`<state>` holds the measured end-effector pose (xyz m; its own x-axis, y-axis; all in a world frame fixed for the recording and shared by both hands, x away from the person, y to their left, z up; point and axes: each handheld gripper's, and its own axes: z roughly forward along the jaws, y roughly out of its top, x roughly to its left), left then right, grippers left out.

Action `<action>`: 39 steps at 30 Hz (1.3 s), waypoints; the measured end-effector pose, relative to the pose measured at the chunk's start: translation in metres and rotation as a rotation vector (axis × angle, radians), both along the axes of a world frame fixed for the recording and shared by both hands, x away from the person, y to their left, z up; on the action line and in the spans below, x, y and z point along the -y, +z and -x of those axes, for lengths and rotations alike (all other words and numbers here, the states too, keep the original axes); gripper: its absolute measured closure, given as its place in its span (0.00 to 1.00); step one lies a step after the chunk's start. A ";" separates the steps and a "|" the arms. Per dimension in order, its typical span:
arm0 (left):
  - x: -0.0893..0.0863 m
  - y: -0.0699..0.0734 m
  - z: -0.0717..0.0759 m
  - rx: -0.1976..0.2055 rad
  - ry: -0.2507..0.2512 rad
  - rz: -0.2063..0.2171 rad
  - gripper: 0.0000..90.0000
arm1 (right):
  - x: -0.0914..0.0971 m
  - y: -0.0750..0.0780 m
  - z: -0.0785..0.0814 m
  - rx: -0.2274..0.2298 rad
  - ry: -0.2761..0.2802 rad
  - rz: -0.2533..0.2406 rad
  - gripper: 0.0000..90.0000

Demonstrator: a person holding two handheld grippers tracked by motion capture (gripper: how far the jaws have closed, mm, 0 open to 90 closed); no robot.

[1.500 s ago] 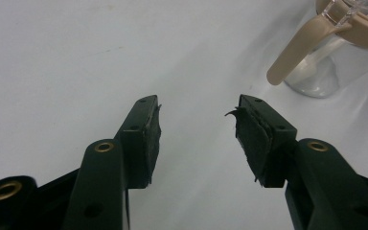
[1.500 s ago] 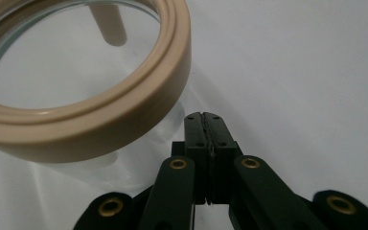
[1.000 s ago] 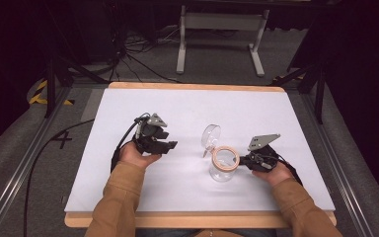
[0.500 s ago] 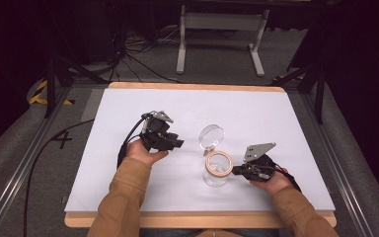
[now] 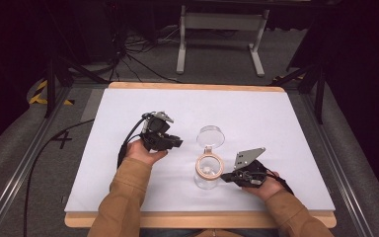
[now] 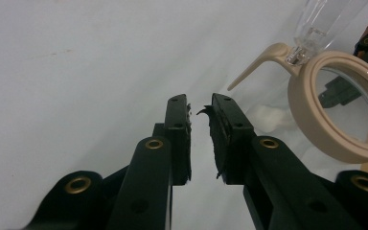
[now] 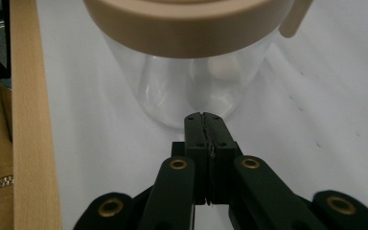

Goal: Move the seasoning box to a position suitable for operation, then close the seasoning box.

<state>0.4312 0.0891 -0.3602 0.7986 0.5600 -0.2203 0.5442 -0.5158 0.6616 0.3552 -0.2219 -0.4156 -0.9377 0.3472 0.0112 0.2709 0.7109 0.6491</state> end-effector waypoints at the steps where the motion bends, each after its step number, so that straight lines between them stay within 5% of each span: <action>1: 0.000 0.000 0.000 0.000 -0.004 0.003 0.86 | 0.000 0.000 0.000 0.000 0.000 0.000 1.00; 10: 0.002 0.003 0.003 0.034 -0.020 0.028 0.91 | -0.001 0.003 0.001 0.004 0.016 0.008 1.00; 16: 0.008 0.007 0.005 0.081 -0.021 0.061 0.97 | 0.013 0.019 0.000 0.052 -0.021 0.001 1.00; 25: 0.022 0.006 0.001 0.093 -0.003 0.180 0.99 | 0.020 0.049 -0.004 0.058 -0.095 -0.179 1.00; 34: 0.030 0.002 0.000 0.132 0.002 0.210 0.99 | 0.008 0.060 -0.002 0.078 -0.103 -0.346 1.00; 39: 0.033 0.002 0.003 0.147 -0.008 0.190 0.99 | 0.005 0.061 -0.001 0.086 -0.110 -0.380 1.00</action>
<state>0.4286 0.0559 -0.3580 0.8340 0.5134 -0.2023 0.4316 -0.3784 0.8189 0.3565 -0.2267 -0.3547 -0.8982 0.4321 0.0809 0.2651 0.3856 0.8837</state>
